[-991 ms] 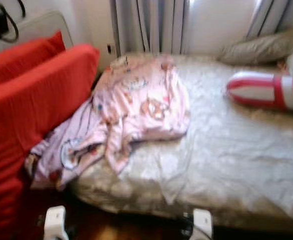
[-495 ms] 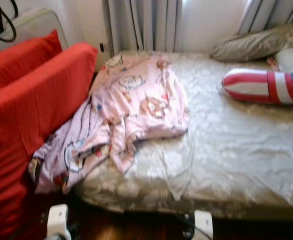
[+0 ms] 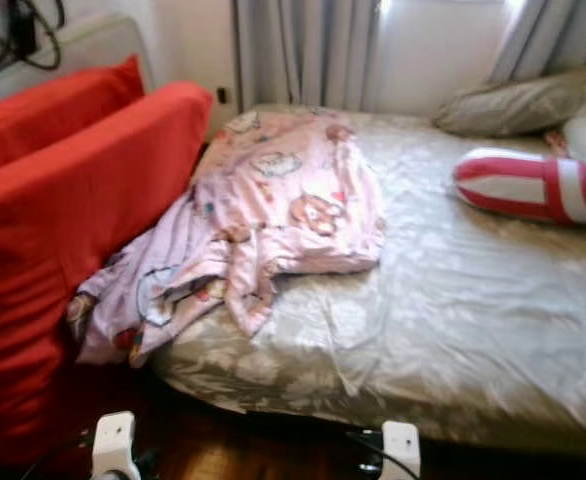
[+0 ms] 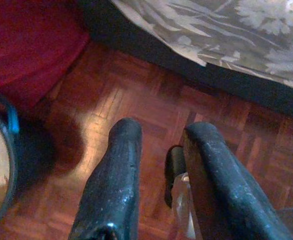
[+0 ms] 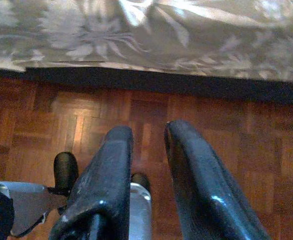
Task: Clean up the room
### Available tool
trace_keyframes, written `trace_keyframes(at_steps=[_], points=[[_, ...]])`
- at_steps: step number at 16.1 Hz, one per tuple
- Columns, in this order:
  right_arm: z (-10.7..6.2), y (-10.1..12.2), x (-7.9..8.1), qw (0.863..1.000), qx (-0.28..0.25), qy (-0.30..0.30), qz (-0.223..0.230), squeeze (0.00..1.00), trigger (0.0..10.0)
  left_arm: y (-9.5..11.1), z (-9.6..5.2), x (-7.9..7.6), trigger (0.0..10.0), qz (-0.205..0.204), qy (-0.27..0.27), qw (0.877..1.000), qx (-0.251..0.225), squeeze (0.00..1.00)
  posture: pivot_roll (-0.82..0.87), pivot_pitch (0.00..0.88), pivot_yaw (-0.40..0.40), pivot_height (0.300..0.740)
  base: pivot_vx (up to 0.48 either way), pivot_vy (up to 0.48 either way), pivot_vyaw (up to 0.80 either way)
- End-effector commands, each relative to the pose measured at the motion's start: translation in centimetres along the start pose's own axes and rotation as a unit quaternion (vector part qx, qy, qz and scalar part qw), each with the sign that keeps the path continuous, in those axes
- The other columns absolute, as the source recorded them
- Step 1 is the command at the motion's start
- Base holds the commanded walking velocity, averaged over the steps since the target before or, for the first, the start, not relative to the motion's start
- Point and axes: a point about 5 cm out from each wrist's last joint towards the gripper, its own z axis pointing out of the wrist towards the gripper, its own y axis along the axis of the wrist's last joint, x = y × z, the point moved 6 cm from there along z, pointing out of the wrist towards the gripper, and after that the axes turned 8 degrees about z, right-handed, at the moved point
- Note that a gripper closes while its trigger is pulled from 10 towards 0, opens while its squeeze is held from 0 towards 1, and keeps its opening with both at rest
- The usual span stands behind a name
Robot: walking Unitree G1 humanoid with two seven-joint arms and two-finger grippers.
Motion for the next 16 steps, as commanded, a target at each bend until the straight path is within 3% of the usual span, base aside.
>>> trace_keyframes(at_steps=[1, 8, 16], points=[[-0.04, 0.00, -0.33, 1.000, 0.001, -0.004, -0.005, 0.00, 10.0, -0.79, -0.12, -0.01, 10.0, 0.003, 0.000, 1.000, 0.014, 0.00, 0.03, 0.000, 0.002, 0.740, 0.000, 0.000, 0.80], [-0.02, -0.05, 0.04, 1.000, 0.000, 0.002, -0.009, 0.00, 10.0, -0.85, -0.13, 0.07, 10.0, 0.002, 0.001, 1.000, 0.016, 0.00, 0.03, 0.000, 0.004, 0.740, 0.000, 0.000, 0.80], [-0.03, 0.12, -0.53, 1.000, -0.002, -0.012, -0.002, 0.00, 10.0, -0.78, -0.10, -0.06, 10.0, 0.001, -0.001, 1.000, 0.015, 0.00, 0.03, 0.000, 0.001, 0.740, 0.000, 0.000, 0.00]])
